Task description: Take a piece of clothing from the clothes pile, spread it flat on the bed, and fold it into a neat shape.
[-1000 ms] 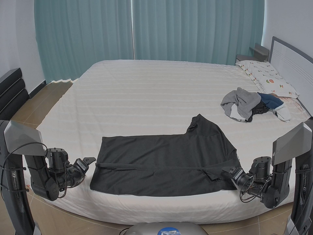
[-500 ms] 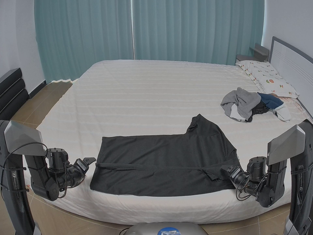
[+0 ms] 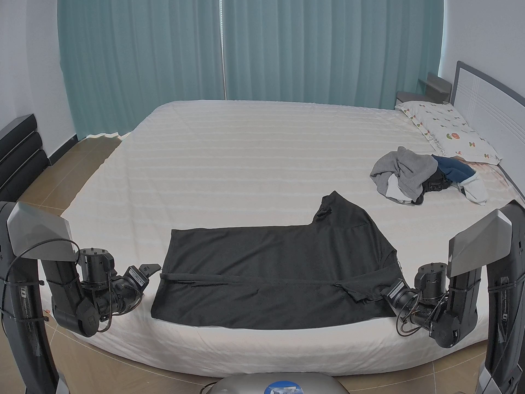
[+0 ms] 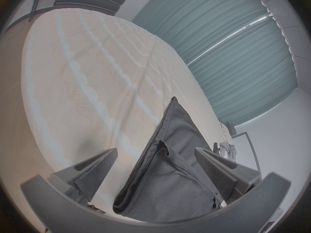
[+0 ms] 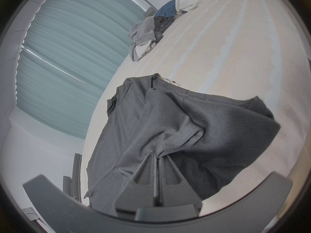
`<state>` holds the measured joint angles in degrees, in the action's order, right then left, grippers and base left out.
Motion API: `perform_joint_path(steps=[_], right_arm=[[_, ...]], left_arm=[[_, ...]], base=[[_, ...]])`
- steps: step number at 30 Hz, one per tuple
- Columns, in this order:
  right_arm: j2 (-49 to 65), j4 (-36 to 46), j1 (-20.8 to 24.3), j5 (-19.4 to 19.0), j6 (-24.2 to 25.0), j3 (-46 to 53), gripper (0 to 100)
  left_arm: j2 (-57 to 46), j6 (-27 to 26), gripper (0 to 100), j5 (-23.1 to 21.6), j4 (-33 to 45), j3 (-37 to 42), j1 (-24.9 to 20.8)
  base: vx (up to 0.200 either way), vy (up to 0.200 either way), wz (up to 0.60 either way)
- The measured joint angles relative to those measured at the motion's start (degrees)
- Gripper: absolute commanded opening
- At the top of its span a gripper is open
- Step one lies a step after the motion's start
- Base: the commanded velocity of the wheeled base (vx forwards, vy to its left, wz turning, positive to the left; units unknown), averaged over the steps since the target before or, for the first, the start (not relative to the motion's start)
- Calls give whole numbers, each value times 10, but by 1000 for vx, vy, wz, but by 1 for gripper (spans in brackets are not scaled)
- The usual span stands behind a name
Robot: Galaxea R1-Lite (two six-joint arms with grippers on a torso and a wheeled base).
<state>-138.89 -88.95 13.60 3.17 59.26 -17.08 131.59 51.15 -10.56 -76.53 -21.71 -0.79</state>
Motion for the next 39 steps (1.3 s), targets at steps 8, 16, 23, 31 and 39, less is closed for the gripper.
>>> perform_joint_path(steps=[8,16,23,31,39], right_arm=[[17,0,5,-1,10,15,0],[48,0,12,-1,21,34,0],[68,0,19,0,19,62,0],[72,0,32,1,9,86,0],[63,0,33,1,-3,96,0]], left_arm=[[1,0,100,1,0,0,0],[4,-1,100,1,-12,2,0],[7,0,100,1,-13,1,1],[7,0,100,1,-13,1,1],[7,0,100,1,-13,1,1]], base=[[0,0,0],[0,0,0],[0,0,0],[0,0,0],[0,0,0]])
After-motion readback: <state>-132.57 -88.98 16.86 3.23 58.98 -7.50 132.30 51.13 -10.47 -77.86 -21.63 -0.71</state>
